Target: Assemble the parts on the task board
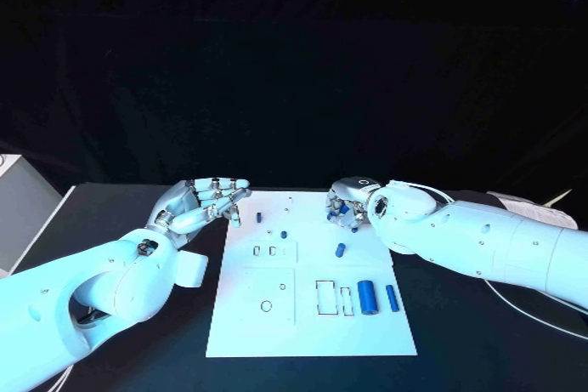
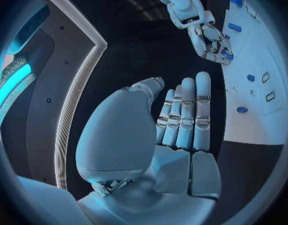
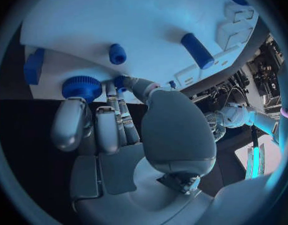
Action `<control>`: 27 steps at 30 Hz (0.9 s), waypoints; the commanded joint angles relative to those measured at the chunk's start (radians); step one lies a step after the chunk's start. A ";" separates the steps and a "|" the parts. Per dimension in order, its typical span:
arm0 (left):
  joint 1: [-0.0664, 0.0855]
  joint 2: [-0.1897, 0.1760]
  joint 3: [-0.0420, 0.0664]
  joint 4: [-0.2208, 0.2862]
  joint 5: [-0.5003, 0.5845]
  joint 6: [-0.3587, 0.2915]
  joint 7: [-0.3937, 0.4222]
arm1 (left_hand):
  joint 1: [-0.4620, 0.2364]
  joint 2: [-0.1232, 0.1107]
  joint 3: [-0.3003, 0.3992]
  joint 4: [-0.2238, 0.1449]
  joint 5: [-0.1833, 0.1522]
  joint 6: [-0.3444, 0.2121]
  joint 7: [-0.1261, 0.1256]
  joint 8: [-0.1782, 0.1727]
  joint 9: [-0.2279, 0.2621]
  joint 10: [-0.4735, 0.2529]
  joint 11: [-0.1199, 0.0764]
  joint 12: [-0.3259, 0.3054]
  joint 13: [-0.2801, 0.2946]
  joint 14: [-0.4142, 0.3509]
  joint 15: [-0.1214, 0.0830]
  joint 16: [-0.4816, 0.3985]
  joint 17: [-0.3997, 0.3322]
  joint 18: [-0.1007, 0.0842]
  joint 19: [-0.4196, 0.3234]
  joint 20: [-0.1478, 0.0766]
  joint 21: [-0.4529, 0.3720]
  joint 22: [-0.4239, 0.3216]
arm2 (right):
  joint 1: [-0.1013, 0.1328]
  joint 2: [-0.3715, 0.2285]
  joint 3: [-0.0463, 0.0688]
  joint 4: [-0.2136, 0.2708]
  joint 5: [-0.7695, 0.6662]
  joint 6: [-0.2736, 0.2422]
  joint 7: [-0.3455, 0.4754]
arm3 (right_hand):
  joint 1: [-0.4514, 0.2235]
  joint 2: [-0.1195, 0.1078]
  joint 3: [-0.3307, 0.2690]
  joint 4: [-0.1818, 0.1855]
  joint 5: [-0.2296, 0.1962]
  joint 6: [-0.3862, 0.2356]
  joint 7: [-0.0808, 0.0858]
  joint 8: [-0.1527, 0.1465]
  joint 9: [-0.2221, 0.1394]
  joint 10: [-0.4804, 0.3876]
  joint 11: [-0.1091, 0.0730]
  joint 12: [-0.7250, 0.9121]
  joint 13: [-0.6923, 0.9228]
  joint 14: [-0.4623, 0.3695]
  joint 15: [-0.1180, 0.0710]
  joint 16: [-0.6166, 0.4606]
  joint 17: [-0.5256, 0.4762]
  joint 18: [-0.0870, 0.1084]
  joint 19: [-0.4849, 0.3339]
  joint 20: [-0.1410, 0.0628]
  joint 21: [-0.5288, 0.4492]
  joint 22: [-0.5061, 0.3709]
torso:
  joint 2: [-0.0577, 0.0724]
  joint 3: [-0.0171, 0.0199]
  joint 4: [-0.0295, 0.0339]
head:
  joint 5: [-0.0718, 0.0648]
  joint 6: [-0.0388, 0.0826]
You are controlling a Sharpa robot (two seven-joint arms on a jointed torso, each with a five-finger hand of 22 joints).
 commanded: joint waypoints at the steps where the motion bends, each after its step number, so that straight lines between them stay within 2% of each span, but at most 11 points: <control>1: 0.000 0.001 0.001 0.002 -0.005 0.018 0.001 | -0.006 0.003 0.007 0.000 -0.004 -0.003 -0.001 0.000 0.001 0.004 0.000 0.004 0.001 -0.010 0.000 0.006 0.001 0.006 -0.006 0.000 0.004 0.001 | -0.006 0.003 -0.002 0.000 -0.009 0.012 0.008 | 0.003 0.015 0.007 0.002 -0.008 0.010 -0.001 0.007 0.005 0.019 -0.002 0.008 0.004 0.045 0.003 0.007 0.000 0.003 -0.004 0.002 -0.001 0.003 | 0.002 -0.0002 0.0026 | 0.000 -0.003; 5: 0.000 0.000 0.002 0.000 -0.005 0.018 -0.001 | -0.006 0.003 0.007 0.000 -0.004 -0.003 -0.001 0.000 0.001 0.004 0.000 0.004 0.001 -0.010 0.000 0.006 0.001 0.006 -0.006 0.000 0.004 0.001 | -0.008 -0.001 -0.002 0.004 -0.006 -0.018 0.012 | 0.020 0.032 0.021 -0.006 -0.011 0.037 -0.011 0.026 0.022 0.062 -0.014 0.015 0.016 0.046 -0.007 0.014 0.002 0.002 -0.002 -0.005 0.007 0.015 | 0.003 -0.0004 0.0000 | 0.004 -0.002; 7: 0.000 -0.001 0.002 0.000 -0.005 0.018 -0.001 | -0.006 0.003 0.007 0.000 -0.004 -0.003 -0.001 0.000 0.001 0.004 0.000 0.004 0.001 -0.010 0.000 0.006 0.001 0.006 -0.006 0.000 0.004 0.001 | -0.008 -0.003 -0.002 0.006 -0.005 -0.037 0.014 | 0.034 0.043 0.033 -0.016 -0.036 0.049 -0.017 0.035 0.031 0.078 -0.020 0.016 0.022 0.045 -0.012 0.016 0.002 0.001 -0.001 -0.010 0.010 0.019 | 0.004 -0.0002 -0.0008 | 0.005 -0.001; 12: 0.000 -0.001 0.002 -0.002 -0.005 0.019 -0.002 | -0.006 0.003 0.007 0.000 -0.004 -0.003 -0.001 0.000 0.001 0.004 0.000 0.004 0.001 -0.010 0.000 0.006 0.001 0.006 -0.006 0.000 0.004 0.001 | -0.009 -0.006 -0.002 0.016 -0.004 -0.107 0.019 | 0.059 0.067 0.052 -0.041 -0.033 0.073 -0.025 0.057 0.054 0.109 -0.031 0.018 0.037 0.047 -0.021 0.024 0.010 -0.002 0.002 -0.019 0.021 0.036 | 0.006 0.0007 -0.0017 | 0.005 0.004; 18: 0.000 0.000 0.002 -0.005 -0.005 0.023 -0.005 | -0.005 0.003 0.009 -0.001 -0.004 -0.004 0.000 0.000 0.002 0.003 0.000 0.004 0.001 -0.011 0.000 0.008 0.002 0.006 -0.008 0.000 0.008 0.003 | -0.009 -0.005 0.000 0.035 -0.007 -0.194 -0.002 | 0.064 0.072 0.059 -0.053 -0.034 0.070 -0.024 0.061 0.063 0.111 -0.031 0.014 0.042 0.047 -0.022 0.026 0.010 -0.002 0.002 -0.021 0.022 0.040 | 0.007 -0.0003 0.0002 | 0.004 0.012; 21: 0.000 0.000 0.002 -0.008 -0.005 0.023 -0.005 | -0.005 0.003 0.010 -0.001 -0.004 -0.004 0.000 0.000 0.002 0.002 0.000 0.003 0.001 -0.012 0.000 0.008 0.002 0.006 -0.008 0.000 0.008 0.003 | -0.009 0.001 0.004 0.038 -0.010 -0.225 -0.016 | 0.062 0.072 0.059 -0.053 -0.035 0.070 -0.023 0.061 0.064 0.111 -0.030 0.013 0.043 0.047 -0.021 0.027 0.011 -0.003 0.002 -0.021 0.023 0.041 | 0.007 -0.0010 0.0009 | 0.005 0.014; 24: 0.000 -0.001 0.002 -0.011 -0.005 0.023 -0.006 | -0.004 0.003 0.010 -0.001 -0.004 -0.005 0.000 0.000 0.002 0.002 0.001 0.003 0.001 -0.012 0.000 0.008 0.002 0.006 -0.009 0.000 0.009 0.004 | -0.009 0.015 0.009 0.034 -0.014 -0.257 -0.033 | 0.061 0.071 0.058 -0.053 -0.036 0.069 -0.023 0.061 0.064 0.111 -0.030 0.013 0.043 0.047 -0.021 0.027 0.011 -0.003 0.002 -0.021 0.023 0.041 | 0.010 -0.0005 0.0014 | 0.013 0.015; 27: 0.000 -0.002 0.002 -0.014 -0.005 0.022 -0.006 | -0.004 0.002 0.011 -0.002 -0.004 -0.005 0.001 0.000 0.002 0.001 0.001 0.003 0.001 -0.012 0.001 0.009 0.002 0.006 -0.009 0.000 0.010 0.004 | -0.009 0.030 0.012 0.028 -0.018 -0.280 -0.046 | 0.059 0.070 0.057 -0.053 -0.038 0.069 -0.022 0.062 0.066 0.111 -0.030 0.012 0.044 0.047 -0.021 0.028 0.013 -0.003 0.003 -0.021 0.025 0.044 | 0.011 -0.0006 0.0021 | 0.012 0.016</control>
